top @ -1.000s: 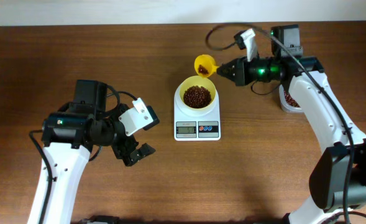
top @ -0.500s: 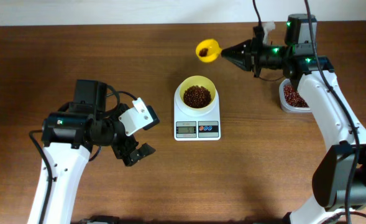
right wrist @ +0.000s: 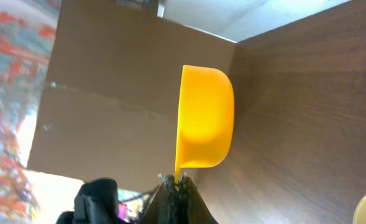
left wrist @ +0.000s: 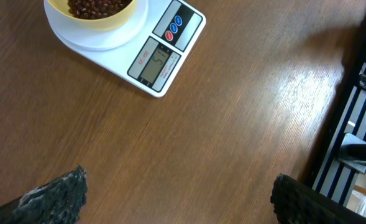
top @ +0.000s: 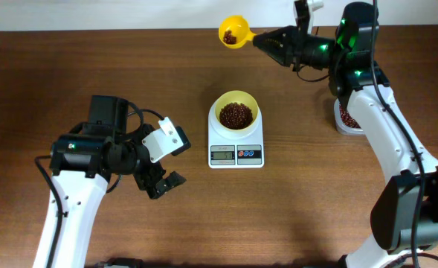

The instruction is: Scoop item into bowl and weigh 50g on scale

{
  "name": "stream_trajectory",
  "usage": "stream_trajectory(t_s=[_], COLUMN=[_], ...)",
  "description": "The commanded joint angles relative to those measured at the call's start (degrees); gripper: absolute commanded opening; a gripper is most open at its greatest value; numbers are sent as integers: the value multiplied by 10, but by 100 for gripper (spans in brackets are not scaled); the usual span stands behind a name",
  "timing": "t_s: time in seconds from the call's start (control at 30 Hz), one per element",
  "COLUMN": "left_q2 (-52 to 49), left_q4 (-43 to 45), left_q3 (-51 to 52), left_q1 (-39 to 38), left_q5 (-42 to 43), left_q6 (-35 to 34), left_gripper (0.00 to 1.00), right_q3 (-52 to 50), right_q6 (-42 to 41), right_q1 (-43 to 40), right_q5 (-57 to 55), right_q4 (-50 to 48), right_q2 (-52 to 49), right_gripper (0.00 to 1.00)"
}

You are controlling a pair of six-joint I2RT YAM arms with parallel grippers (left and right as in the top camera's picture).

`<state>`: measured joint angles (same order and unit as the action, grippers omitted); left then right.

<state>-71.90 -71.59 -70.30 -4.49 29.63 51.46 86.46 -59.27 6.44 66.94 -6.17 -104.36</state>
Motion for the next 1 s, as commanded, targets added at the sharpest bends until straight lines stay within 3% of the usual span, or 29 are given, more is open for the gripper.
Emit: stream_trajectory(t_s=[0.0, 0.13, 0.3, 0.4, 0.63, 0.8, 0.97], left_q2=[2, 2, 2, 2, 2, 2, 2], left_q4=[0, 0, 0, 0, 0, 0, 0], left_q3=[-7, -7, -7, -7, -7, -7, -7], left_q1=[-2, -2, -2, -2, -2, -2, -2], left_q5=[10, 10, 10, 10, 10, 10, 10], left_q6=[9, 9, 9, 9, 9, 9, 9], left_gripper=[99, 99, 99, 99, 98, 99, 99], right_q3=[7, -12, -22, -27, -27, -27, -27], right_q6=[130, 313, 463, 574, 618, 721, 846], right_q1=[-1, -1, -1, -1, -1, -1, -1], right_q5=[49, 64, 61, -7, -12, -22, -116], right_q4=[36, 170, 258, 324, 334, 335, 384], right_q2=[-8, -12, -12, -12, -69, -90, -90], right_gripper=[4, 4, 4, 4, 4, 4, 4])
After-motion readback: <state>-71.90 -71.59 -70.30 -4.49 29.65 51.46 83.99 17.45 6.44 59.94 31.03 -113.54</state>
